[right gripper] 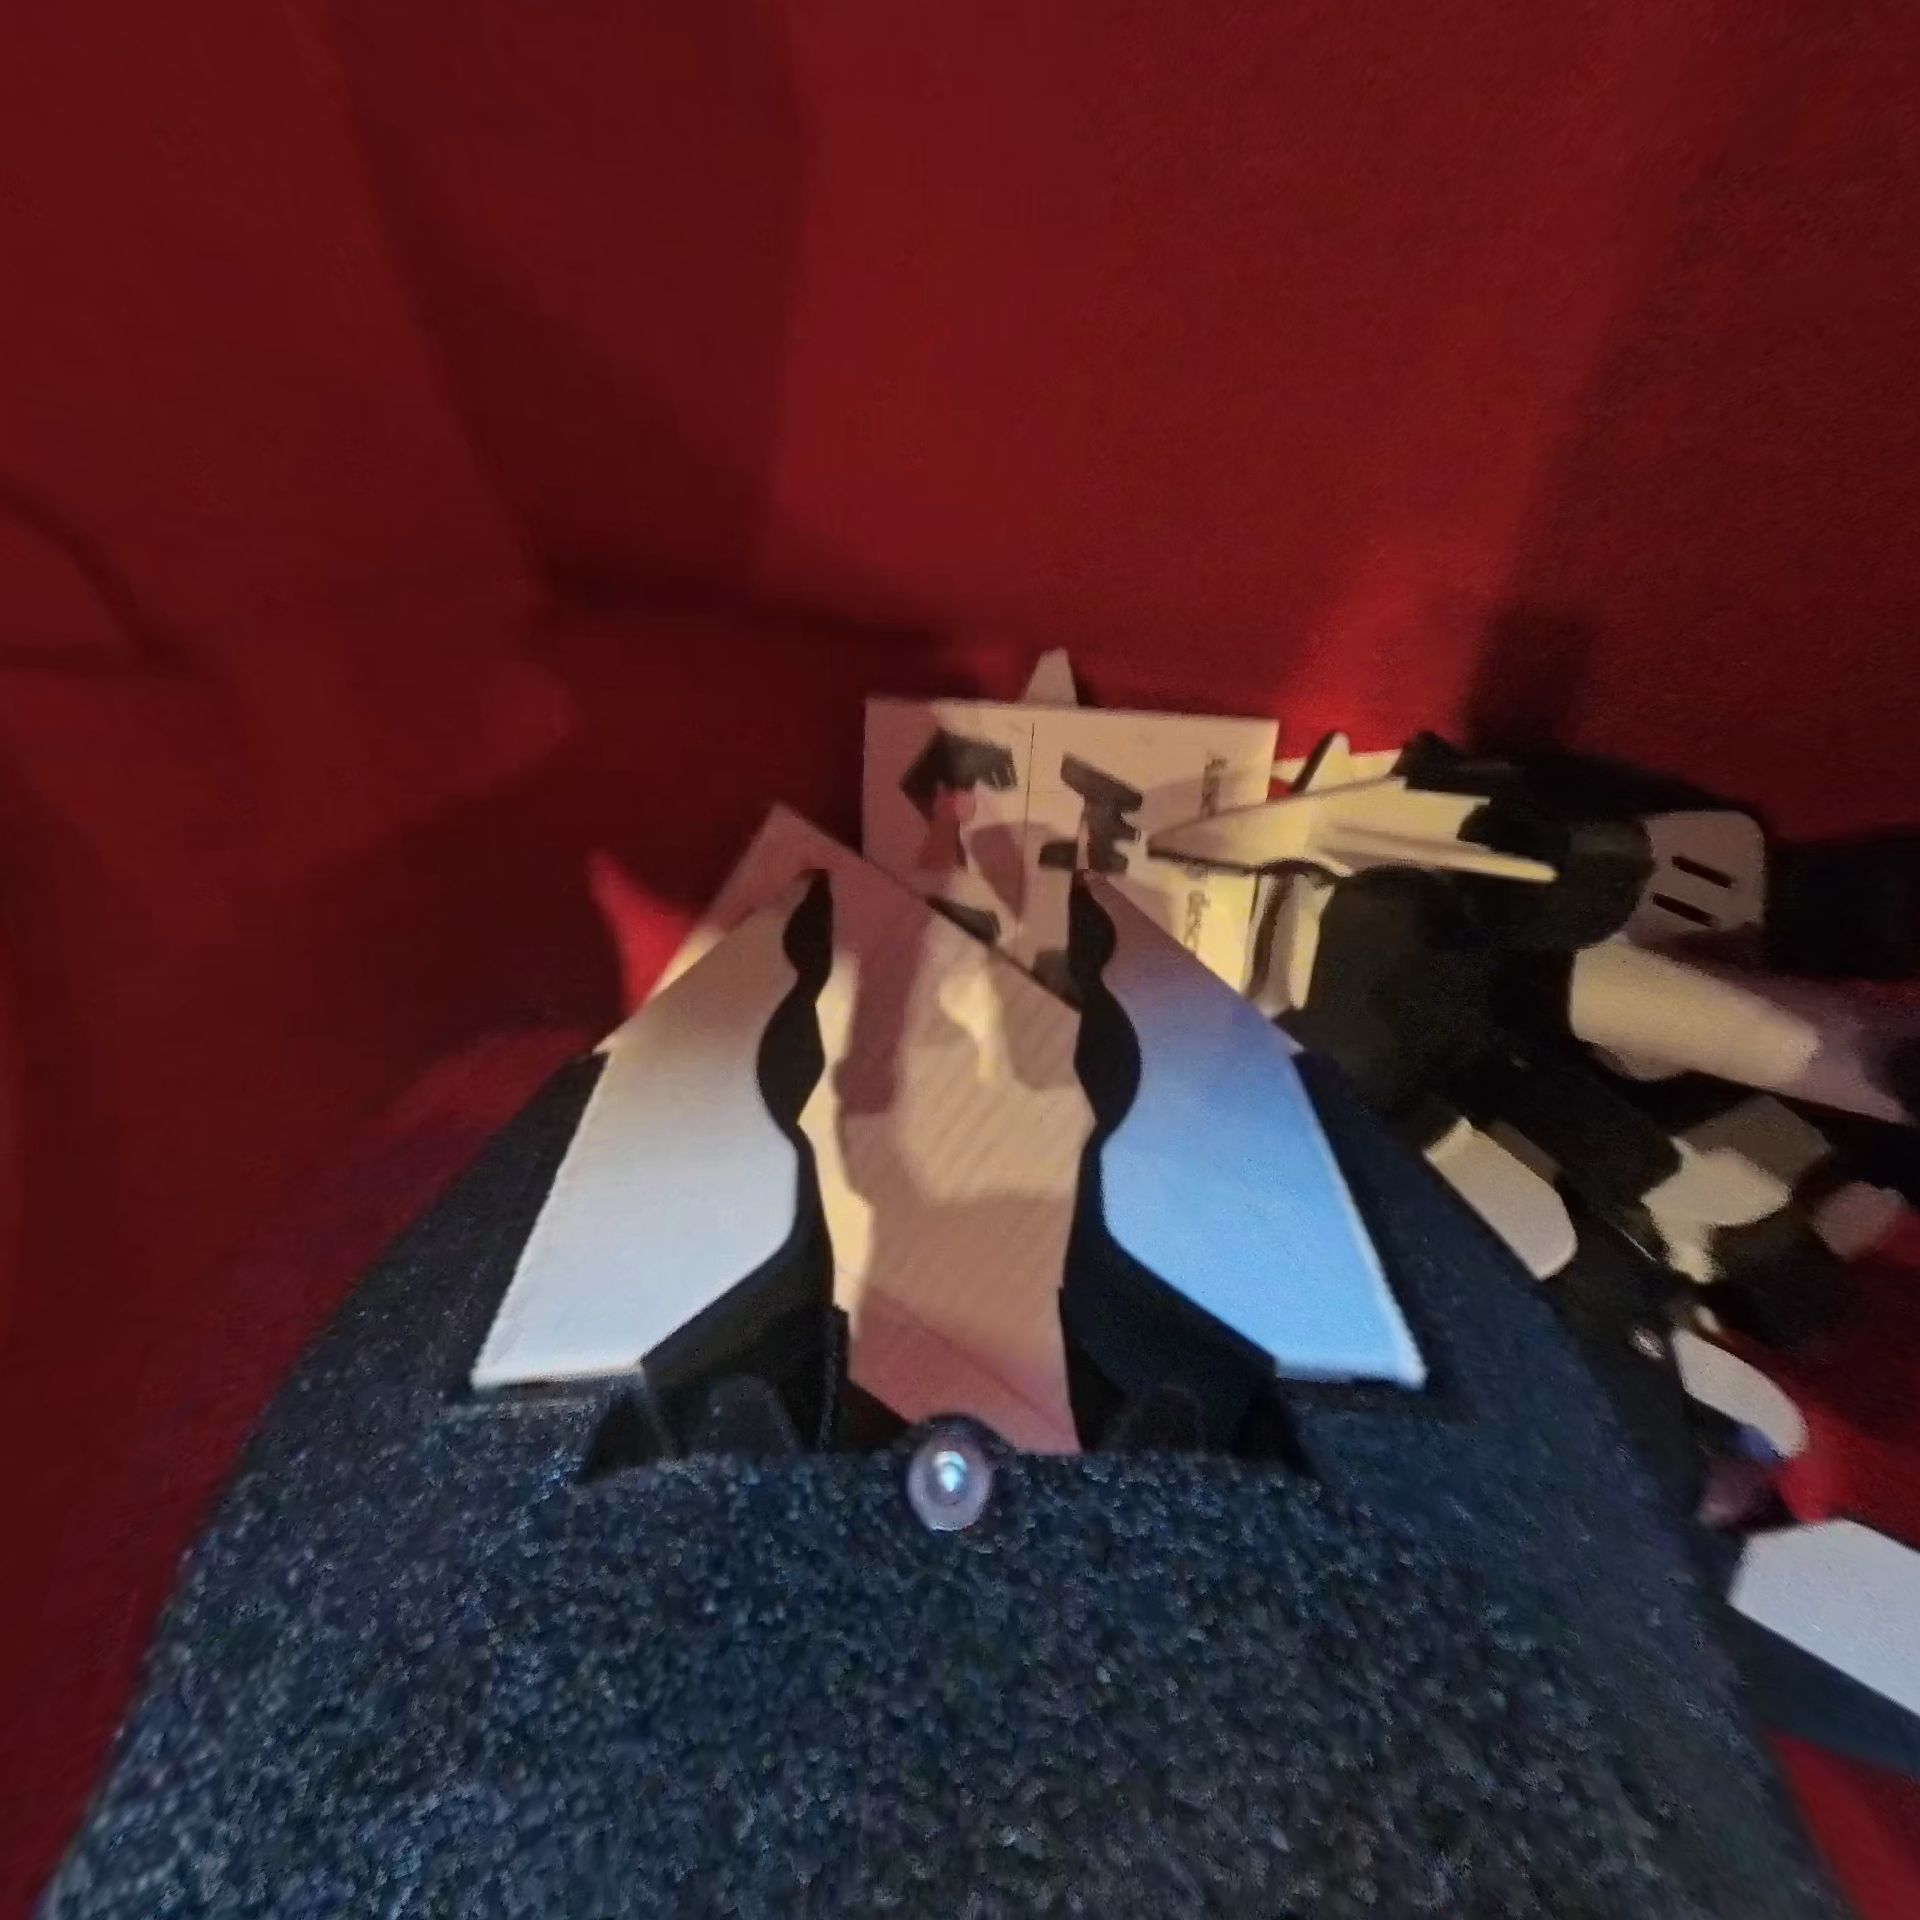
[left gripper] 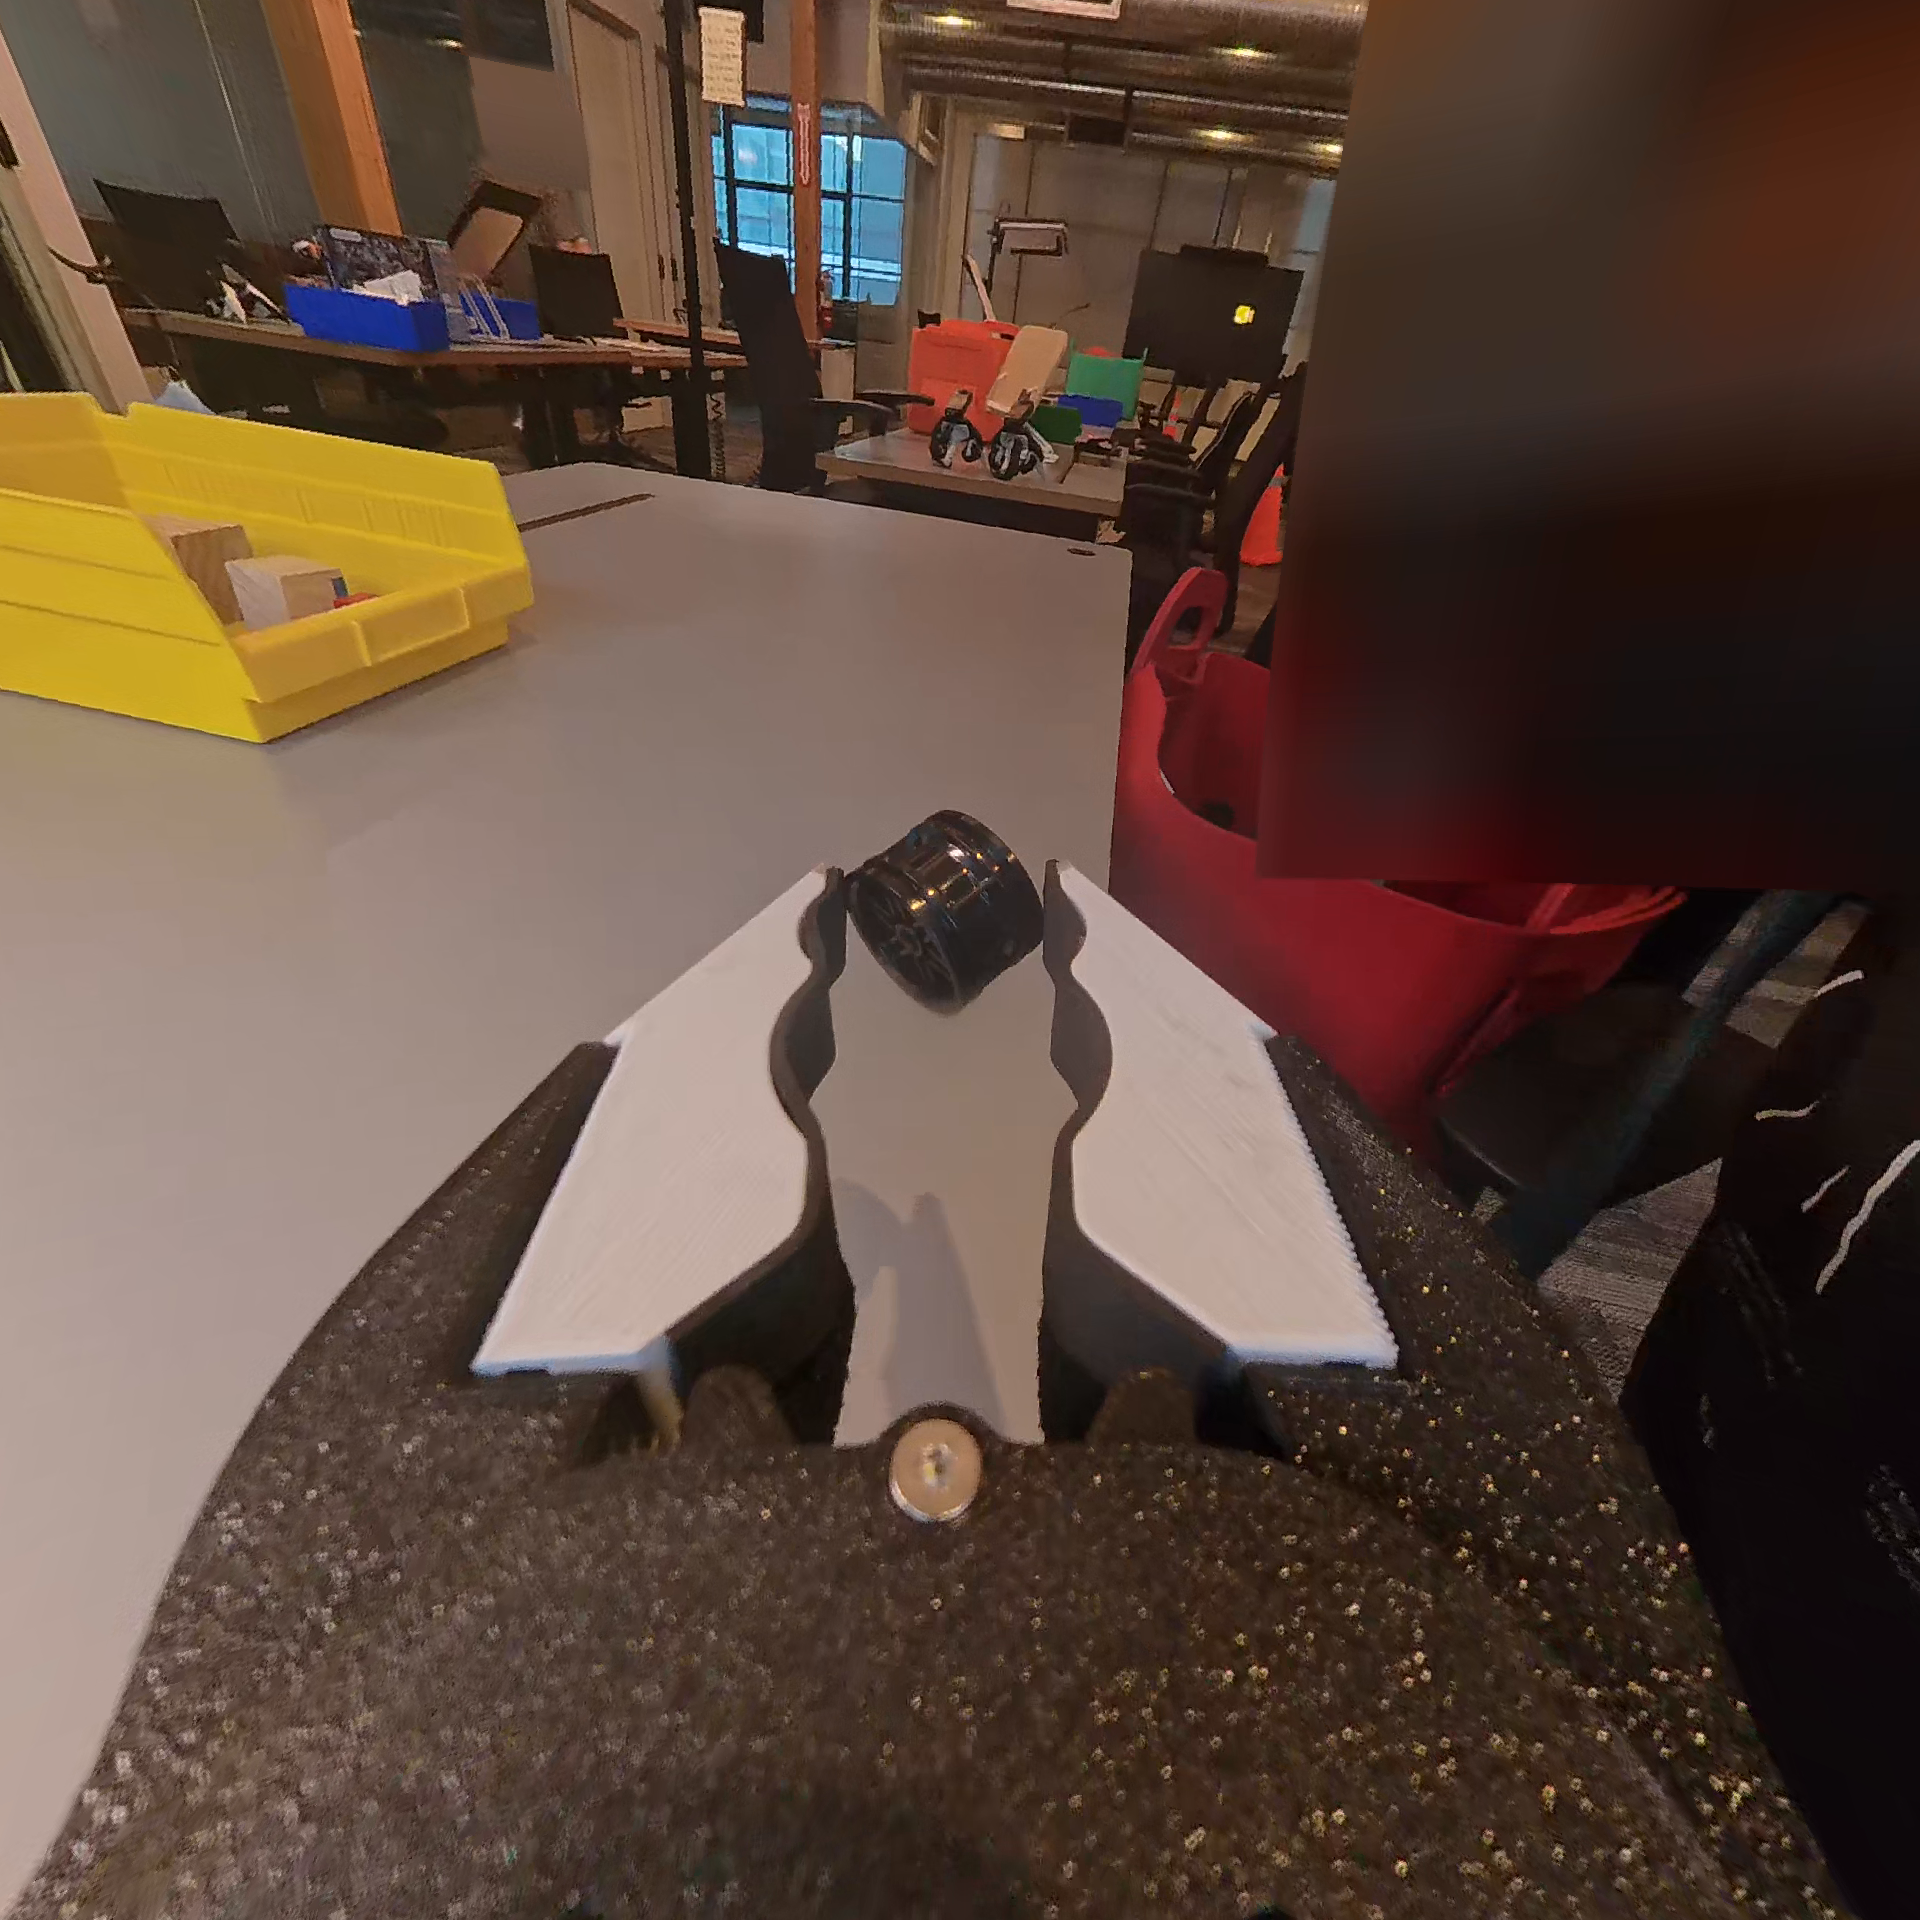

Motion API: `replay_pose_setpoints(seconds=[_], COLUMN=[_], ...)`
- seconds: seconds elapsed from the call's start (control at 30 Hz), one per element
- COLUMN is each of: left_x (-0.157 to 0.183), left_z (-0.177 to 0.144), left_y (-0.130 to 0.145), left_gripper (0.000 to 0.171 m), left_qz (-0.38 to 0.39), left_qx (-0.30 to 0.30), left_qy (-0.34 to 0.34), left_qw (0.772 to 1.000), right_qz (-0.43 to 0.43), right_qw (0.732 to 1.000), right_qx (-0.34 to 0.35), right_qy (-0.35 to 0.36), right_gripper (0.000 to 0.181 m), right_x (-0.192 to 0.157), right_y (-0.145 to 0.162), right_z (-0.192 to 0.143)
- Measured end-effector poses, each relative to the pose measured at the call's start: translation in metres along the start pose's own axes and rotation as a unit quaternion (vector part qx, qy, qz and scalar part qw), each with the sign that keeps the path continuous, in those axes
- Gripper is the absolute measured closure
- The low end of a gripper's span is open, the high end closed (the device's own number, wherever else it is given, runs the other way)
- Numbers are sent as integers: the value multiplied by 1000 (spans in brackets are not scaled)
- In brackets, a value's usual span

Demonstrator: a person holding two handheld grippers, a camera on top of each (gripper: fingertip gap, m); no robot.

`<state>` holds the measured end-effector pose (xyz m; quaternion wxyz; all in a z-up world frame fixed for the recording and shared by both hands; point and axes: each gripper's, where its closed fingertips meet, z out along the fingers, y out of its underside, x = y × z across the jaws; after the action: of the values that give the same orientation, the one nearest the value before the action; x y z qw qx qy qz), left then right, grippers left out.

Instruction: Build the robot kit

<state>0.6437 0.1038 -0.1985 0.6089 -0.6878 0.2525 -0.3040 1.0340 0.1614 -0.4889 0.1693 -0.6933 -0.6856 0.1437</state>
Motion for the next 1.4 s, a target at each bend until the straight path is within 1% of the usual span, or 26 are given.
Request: replay_pose_setpoints(seconds=[0.1, 0.17, 0.2, 0.23, 0.3, 0.33, 0.4, 0.43, 0.5, 0.57, 0.6, 0.63, 0.67, 0.73, 0.8, 0.87, 0.9, 1.0, 1.03, 1.1, 1.17, 1.23, 1.27, 1.3, 1.33, 1.4], left_x=[0, 0, 0, -1, -1, -2, -2, -2, -2, -2, -3, -3, -3, -2, -1, 0, -1, -1, -1, -1, -1, -1, 0, -1, -1, -3], left_z=[-6, -12, -15, -18, -23, -25, -28, -29, -31, -34, -36, -37, -38, -38, -38, -39, -40, -43, -44, -45, -45, -47, -49, -51, -53, -58], left_y=[1, 2, 3, 4, 3, 3, 2, 1, -1, -2, -2, -2, -3, -3, -2, -2, -2, -2, -2, -1, -1, -1, -1, -2, -2, -4], left_gripper=[134, 134, 134, 134, 134, 134, 134, 134, 134, 134, 134, 134, 134, 134, 134, 134, 134, 134, 134, 134, 134, 134, 134, 134, 134, 134], left_qz=[2, 6, 8, 9, 11, 11, 11, 12, 16, 21, 20, 18, 16, 20, 23, 24, 24, 24, 25, 23, 24, 28, 29, 30, 30, 29], left_qx=[1, 0, -1, -2, 1, 1, 4, 6, 5, 4, 4, 6, 7, 6, 5, 4, 4, 4, 4, 6, 7, 7, 8, 8, 9, 10], left_qy=[-8, -15, -21, -24, -31, -34, -36, -36, -36, -37, -39, -40, -39, -39, -41, -43, -45, -51, -51, -50, -48, -51, -52, -53, -56, -59], left_qw=[1000, 1000, 1000, 1000, 999, 999, 999, 999, 999, 999, 999, 999, 999, 999, 999, 999, 999, 998, 998, 998, 999, 998, 998, 998, 998, 998], right_qz=[-72, -110, -127, -123, -125, -137, -110, -101, -118, -50, -36, -30, 0, 96, 112, 94, 94, 110, 112, 118, 82, 87, 86, 89, 112, 167], right_qw=[994, 984, 980, 980, 975, 971, 969, 966, 958, 959, 946, 935, 930, 931, 954, 977, 980, 974, 971, 966, 956, 954, 953, 956, 958, 956], right_qx=[-82, -110, -113, -103, -128, -127, -150, -170, -189, -197, -219, -230, -227, -204, -137, -87, -85, -135, -151, -169, -219, -223, -224, -202, -176, -145], right_qy=[29, 81, 104, 118, 134, 148, 160, 165, 178, 199, 235, 268, 290, 287, 244, 173, 155, 142, 147, 154, 179, 180, 184, 192, 197, 193], right_gripper=[111, 93, 92, 87, 73, 69, 67, 71, 98, 135, 164, 177, 181, 181, 179, 154, 136, 79, 70, 65, 71, 73, 90, 108, 121, 134], right_x=[-16, -23, -27, -31, -40, -39, -34, -30, -17, 5, 25, 45, 60, 74, 72, 49, 38, 5, -2, -9, -4, 1, 7, 15, 22, 34], right_y=[28, 34, 33, 29, 32, 28, 31, 35, 42, 54, 67, 79, 88, 97, 75, 46, 38, 38, 41, 48, 64, 66, 66, 62, 55, 49], right_z=[27, 48, 54, 59, 69, 69, 67, 64, 52, 29, 11, -10, -28, -48, -45, -28, -18, 21, 33, 52, 58, 55, 47, 37, 27, 10])
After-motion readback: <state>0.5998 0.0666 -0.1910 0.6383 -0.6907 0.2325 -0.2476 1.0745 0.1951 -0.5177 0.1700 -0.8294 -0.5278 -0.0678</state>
